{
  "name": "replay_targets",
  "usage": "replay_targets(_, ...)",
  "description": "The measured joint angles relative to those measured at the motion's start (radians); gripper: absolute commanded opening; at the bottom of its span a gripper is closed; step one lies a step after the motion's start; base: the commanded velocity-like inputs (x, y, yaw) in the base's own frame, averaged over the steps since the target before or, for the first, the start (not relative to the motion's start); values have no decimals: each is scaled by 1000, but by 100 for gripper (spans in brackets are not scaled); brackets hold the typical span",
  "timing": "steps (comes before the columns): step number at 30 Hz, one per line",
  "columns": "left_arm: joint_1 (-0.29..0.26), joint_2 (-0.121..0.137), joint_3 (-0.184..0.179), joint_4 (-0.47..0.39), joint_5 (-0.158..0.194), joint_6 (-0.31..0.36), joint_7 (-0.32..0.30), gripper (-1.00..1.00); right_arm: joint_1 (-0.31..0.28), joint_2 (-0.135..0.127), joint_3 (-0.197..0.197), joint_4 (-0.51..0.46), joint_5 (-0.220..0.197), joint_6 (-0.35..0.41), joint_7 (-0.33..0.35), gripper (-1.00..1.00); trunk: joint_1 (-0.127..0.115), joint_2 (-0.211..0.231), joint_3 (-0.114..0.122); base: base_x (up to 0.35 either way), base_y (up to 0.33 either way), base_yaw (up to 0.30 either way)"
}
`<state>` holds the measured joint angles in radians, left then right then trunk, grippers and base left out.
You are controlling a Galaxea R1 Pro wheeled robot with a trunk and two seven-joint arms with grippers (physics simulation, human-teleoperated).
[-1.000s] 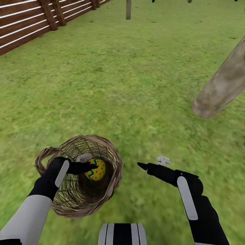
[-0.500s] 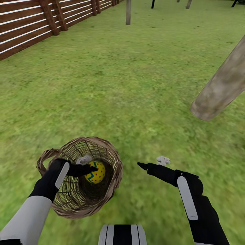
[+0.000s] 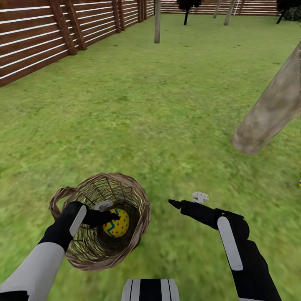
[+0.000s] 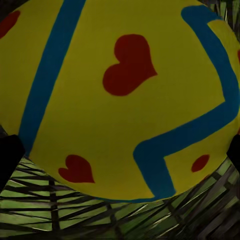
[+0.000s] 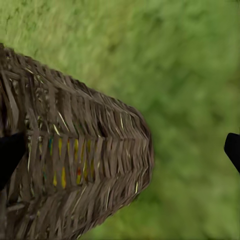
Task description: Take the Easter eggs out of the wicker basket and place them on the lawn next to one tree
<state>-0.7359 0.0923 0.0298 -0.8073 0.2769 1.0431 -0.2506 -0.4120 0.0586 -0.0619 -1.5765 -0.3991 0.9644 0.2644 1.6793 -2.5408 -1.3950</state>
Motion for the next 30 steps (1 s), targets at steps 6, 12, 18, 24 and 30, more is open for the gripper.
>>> replay_targets(6,-1,0,0,58,1,0,2,-100,0,0,-1,0,0,0,0,100,-3,1,23,0,0,0)
replay_targets(12,-2,0,0,65,0,0,1,-100,0,0,-1,0,0,0,0,100,-5,3,46,0,0,0)
replay_targets(18,-2,0,0,67,0,0,1,-100,0,0,-1,0,0,0,0,100,-8,4,70,0,0,0)
replay_targets(24,-2,0,0,67,0,0,1,-100,0,0,-1,0,0,0,0,100,-11,6,93,0,0,0)
replay_targets(30,-2,1,0,67,0,0,1,-100,0,0,-1,0,0,0,0,100,-13,7,116,0,0,0)
